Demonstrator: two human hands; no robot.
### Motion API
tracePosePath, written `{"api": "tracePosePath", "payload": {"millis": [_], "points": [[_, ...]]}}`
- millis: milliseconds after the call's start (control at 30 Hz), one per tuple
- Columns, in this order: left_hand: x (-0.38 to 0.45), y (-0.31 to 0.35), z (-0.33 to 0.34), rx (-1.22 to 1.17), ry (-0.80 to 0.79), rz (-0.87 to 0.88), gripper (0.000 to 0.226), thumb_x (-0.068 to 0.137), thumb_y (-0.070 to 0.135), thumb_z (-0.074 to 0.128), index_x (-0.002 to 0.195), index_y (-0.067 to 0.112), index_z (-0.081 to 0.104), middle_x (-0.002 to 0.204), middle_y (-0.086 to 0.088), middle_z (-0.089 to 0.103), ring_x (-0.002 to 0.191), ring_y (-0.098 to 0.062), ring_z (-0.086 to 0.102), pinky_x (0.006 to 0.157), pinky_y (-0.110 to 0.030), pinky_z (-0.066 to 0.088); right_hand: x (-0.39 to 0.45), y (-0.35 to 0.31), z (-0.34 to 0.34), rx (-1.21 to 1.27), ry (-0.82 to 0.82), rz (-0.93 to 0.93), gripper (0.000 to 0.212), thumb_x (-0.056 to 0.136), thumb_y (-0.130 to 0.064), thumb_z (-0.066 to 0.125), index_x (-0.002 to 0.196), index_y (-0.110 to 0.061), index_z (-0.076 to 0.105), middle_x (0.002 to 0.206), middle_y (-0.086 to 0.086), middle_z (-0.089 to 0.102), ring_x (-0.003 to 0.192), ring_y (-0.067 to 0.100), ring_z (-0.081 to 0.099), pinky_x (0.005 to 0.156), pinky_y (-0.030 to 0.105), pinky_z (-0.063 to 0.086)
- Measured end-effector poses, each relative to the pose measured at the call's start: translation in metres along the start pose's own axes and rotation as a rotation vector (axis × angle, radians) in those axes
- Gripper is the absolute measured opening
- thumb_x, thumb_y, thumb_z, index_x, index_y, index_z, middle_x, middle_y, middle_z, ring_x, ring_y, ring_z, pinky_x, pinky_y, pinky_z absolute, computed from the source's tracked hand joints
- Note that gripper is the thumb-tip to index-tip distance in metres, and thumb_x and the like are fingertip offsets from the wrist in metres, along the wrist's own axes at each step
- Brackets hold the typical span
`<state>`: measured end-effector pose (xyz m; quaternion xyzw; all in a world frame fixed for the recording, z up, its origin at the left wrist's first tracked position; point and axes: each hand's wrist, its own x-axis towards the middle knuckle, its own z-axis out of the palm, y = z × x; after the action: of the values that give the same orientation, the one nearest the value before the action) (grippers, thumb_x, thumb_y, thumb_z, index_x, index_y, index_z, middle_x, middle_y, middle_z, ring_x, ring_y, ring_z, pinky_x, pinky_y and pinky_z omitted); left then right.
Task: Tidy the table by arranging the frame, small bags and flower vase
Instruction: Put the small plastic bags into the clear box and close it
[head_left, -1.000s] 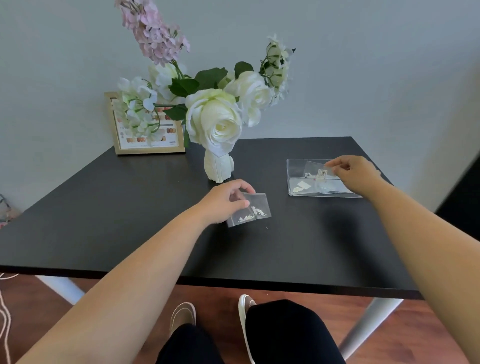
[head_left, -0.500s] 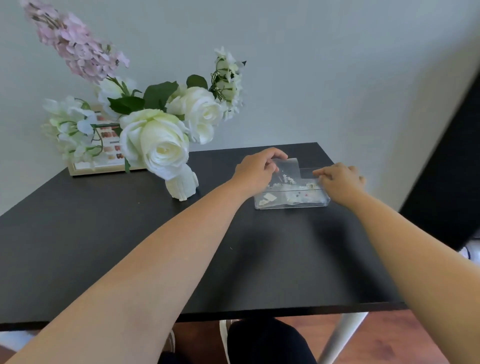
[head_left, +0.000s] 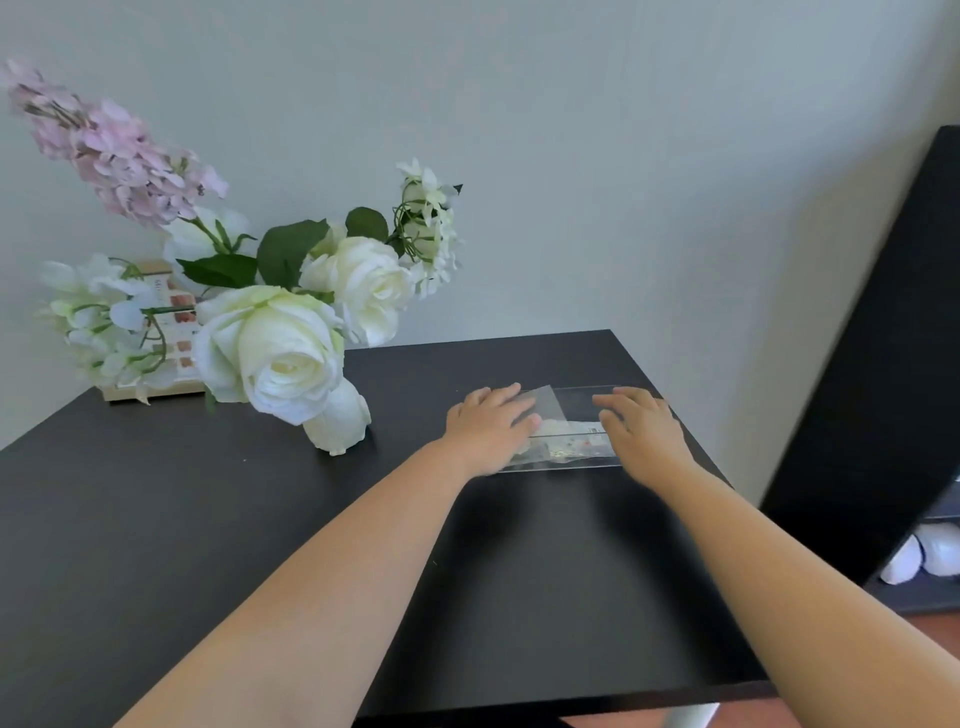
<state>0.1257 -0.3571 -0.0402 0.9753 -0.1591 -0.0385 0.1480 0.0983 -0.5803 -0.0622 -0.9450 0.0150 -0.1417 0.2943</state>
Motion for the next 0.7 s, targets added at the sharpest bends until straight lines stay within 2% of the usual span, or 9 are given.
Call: {"api": "tracePosePath", "payload": {"millis": [133,267,467,533,633,700], "points": [[0.002,-0.003,0.003,-0.040,0.017,0.071,0.054,0.100,0.057,0.019,0.149,0.038,0.031,0.163,0.014,0.010,0.149,-0.019,0.003,0.117,-0.049,0.006,0.002,0.003,-0.001,0.033,0.001,0.003,0.035,0.098,-0.027,0.038,0.126,-0.031,0.060,0.144,-0.002,0.045,0.129,0.024,0.036,0.104,0.044,0.030],[-0.015,-0.014,-0.001,-0.142,0.143,0.134,0.055,0.102,0.051,0.024,0.152,0.030,0.027,0.163,0.011,0.010,0.149,-0.015,0.003,0.119,-0.048,0.007,0.002,-0.003,-0.003,-0.005,0.085,-0.010,0.034,0.098,-0.029,0.039,0.123,-0.033,0.061,0.141,-0.002,0.047,0.133,0.022,0.031,0.106,0.046,0.024],[-0.068,-0.060,0.011,-0.323,0.242,0.166,0.057,0.099,0.053,0.032,0.152,0.034,0.024,0.157,0.024,0.015,0.146,0.000,0.007,0.117,-0.030,0.011,-0.007,-0.032,-0.003,-0.009,0.227,-0.168,0.028,0.096,-0.024,0.046,0.113,-0.030,0.066,0.140,-0.001,0.047,0.135,0.023,0.025,0.108,0.048,0.019],[-0.088,-0.084,0.017,-0.347,0.243,0.127,0.055,0.100,0.051,0.036,0.151,0.034,0.027,0.156,0.024,0.018,0.145,0.001,0.010,0.117,-0.029,0.014,-0.011,-0.048,0.000,-0.017,0.231,-0.236,0.025,0.094,-0.019,0.050,0.109,-0.028,0.068,0.138,0.000,0.049,0.133,0.024,0.027,0.107,0.048,0.021],[-0.114,-0.119,0.015,-0.420,0.279,-0.012,0.051,0.101,0.045,0.041,0.149,0.032,0.032,0.154,0.019,0.028,0.143,-0.006,0.023,0.116,-0.035,0.024,-0.016,-0.079,0.012,-0.018,0.211,-0.353,0.023,0.089,-0.013,0.056,0.103,-0.025,0.070,0.133,0.002,0.053,0.129,0.026,0.029,0.103,0.046,0.026],[-0.128,-0.139,0.006,-0.456,0.324,-0.107,0.050,0.101,0.044,0.041,0.148,0.031,0.035,0.152,0.016,0.034,0.139,-0.007,0.030,0.113,-0.031,0.027,-0.021,-0.104,0.024,0.002,0.187,-0.424,0.023,0.086,-0.011,0.058,0.098,-0.026,0.071,0.129,0.001,0.055,0.125,0.026,0.032,0.100,0.044,0.028]]}}
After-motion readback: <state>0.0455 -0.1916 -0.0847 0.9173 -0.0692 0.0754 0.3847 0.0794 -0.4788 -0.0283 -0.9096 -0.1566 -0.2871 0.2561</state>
